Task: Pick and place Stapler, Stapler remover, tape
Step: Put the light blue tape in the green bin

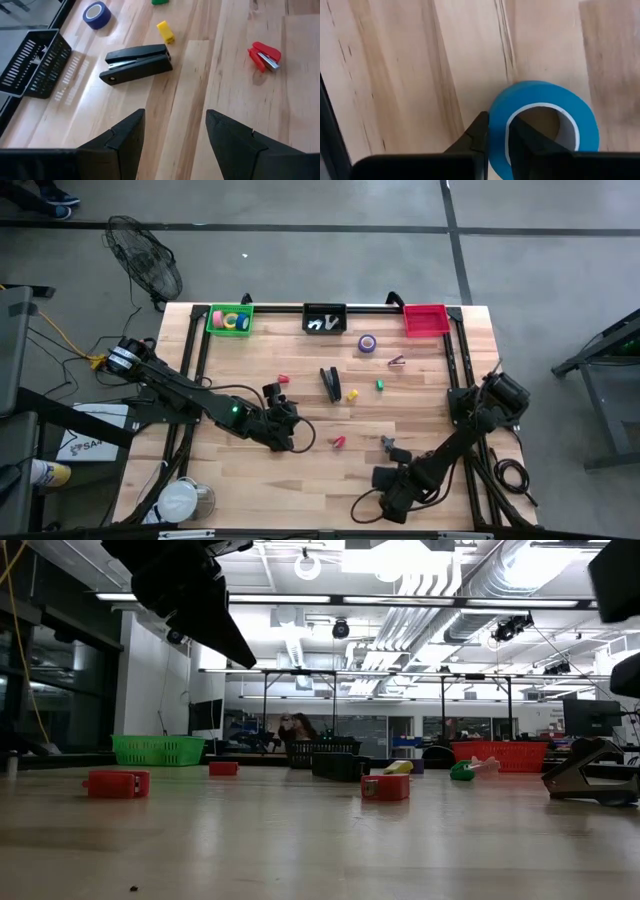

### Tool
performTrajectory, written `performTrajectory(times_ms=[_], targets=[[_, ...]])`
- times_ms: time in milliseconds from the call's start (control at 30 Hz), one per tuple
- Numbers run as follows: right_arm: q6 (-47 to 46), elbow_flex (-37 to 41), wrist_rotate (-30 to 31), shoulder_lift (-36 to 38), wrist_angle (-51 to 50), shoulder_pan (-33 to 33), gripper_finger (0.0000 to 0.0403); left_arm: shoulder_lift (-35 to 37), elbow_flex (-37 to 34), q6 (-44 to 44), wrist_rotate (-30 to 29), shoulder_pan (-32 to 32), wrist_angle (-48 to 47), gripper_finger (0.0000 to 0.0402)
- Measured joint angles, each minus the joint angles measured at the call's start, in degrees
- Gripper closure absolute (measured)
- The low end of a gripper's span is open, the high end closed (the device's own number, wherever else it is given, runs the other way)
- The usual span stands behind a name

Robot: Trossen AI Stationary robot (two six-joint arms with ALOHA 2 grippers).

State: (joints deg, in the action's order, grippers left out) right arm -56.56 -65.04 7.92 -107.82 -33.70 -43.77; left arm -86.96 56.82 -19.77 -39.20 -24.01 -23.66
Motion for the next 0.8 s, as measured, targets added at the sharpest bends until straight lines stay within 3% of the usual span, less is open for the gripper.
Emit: performTrajectory(times_ms=[167,400,500,800], targets=[[3.8,0.1,11.6,1.1,1.8,0.9,0.0372,0.0,0.0,0.5,0.1,0.0,0.4,0.0197],[17.9,0.1,27.9,3.7,12.1,3.0,0.0372,0.0,0.0,5.3,-1.3,0.0,7.1,0.0197],[25.7,0.1,30.9,5.0,17.9,4.3,0.0372,0.0,0.0,9.6,1.0,0.0,11.8,0.0197],[48.2,0.1,32.6,8.2,38.1,6.5,0.0372,0.0,0.0,21.8,11.9,0.0,24.0,0.0197]])
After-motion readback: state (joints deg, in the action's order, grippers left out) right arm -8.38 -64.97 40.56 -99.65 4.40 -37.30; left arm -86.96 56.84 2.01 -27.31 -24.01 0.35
